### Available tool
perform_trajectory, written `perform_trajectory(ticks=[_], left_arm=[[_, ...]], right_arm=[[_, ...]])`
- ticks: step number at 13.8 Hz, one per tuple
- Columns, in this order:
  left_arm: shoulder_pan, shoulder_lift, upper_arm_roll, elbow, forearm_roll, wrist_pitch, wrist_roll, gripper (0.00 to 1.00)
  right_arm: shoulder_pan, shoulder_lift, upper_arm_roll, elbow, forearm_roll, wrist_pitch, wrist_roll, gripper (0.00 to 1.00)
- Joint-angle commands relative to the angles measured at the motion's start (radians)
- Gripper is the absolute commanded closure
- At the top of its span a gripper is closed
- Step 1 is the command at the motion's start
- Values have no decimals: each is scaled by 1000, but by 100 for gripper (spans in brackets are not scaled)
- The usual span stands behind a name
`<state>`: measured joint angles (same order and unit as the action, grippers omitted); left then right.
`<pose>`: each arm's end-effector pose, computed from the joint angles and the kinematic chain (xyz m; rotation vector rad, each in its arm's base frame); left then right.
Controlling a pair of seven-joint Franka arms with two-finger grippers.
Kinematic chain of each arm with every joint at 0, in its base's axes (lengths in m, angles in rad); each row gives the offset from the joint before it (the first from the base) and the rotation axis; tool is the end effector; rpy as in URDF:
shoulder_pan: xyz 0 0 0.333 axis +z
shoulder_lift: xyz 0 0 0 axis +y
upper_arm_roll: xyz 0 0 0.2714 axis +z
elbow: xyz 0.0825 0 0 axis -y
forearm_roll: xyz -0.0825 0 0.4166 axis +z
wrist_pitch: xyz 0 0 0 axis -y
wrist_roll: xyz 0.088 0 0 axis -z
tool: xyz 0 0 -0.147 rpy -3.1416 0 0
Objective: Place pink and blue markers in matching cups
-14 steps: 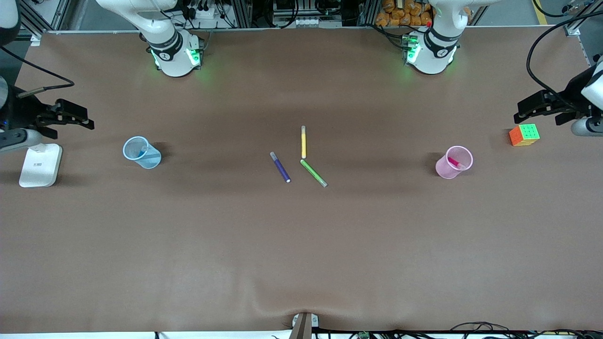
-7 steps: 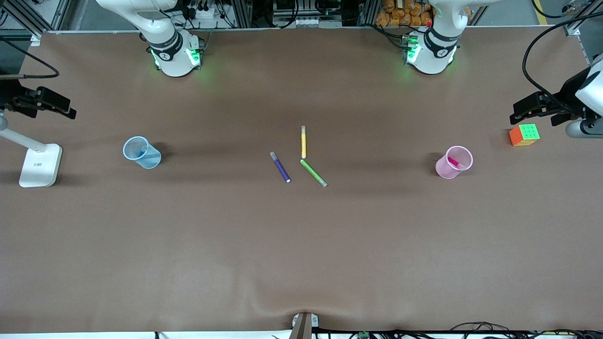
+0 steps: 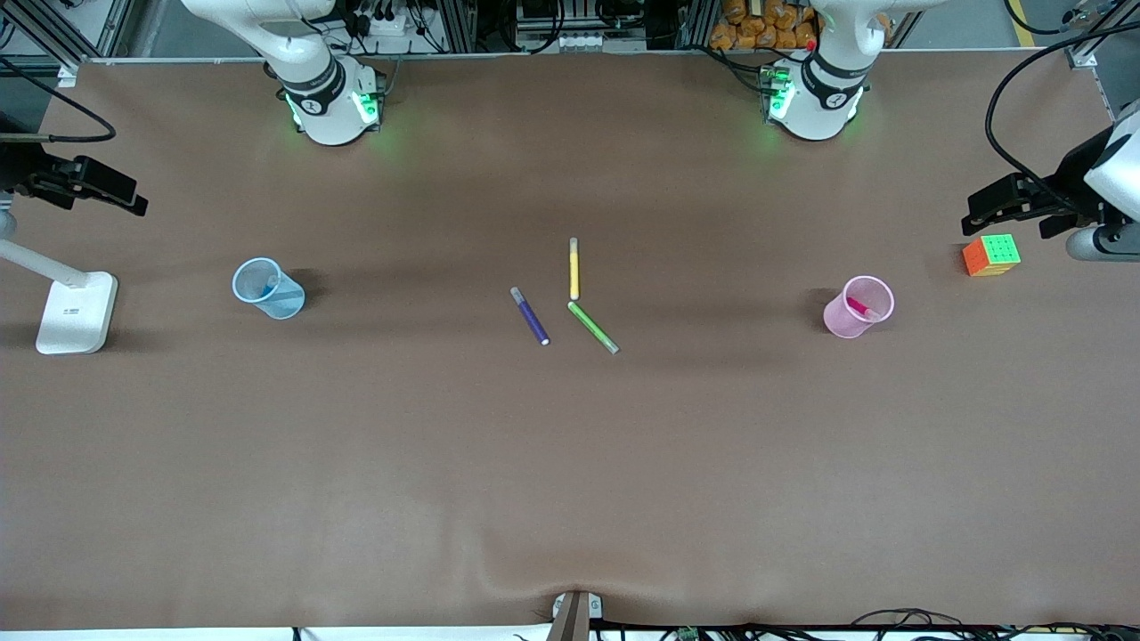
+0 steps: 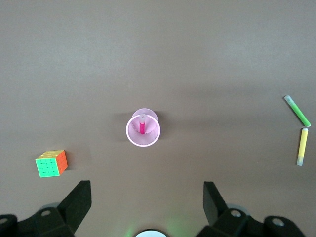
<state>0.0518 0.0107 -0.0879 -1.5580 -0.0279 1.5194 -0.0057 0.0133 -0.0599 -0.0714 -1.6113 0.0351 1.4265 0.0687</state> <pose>0.5819 -0.0250 0.5358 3.1124 -0.0485 -0.0776 0.5494 -0.0272 0.5426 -3.0910 0.1912 0.1942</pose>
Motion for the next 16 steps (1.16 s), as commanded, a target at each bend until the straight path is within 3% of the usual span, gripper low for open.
perform_trajectory(ticks=[1,16], left_arm=[[0,-3,-6,-4,17,19,-8,0],[-1,-3,-6,-7,19,16,-3,0]], right_arm=[[17,-18,-7,-10,-23,-4,20,0],[14,-18,-4,-12,-26,-3,8,0]])
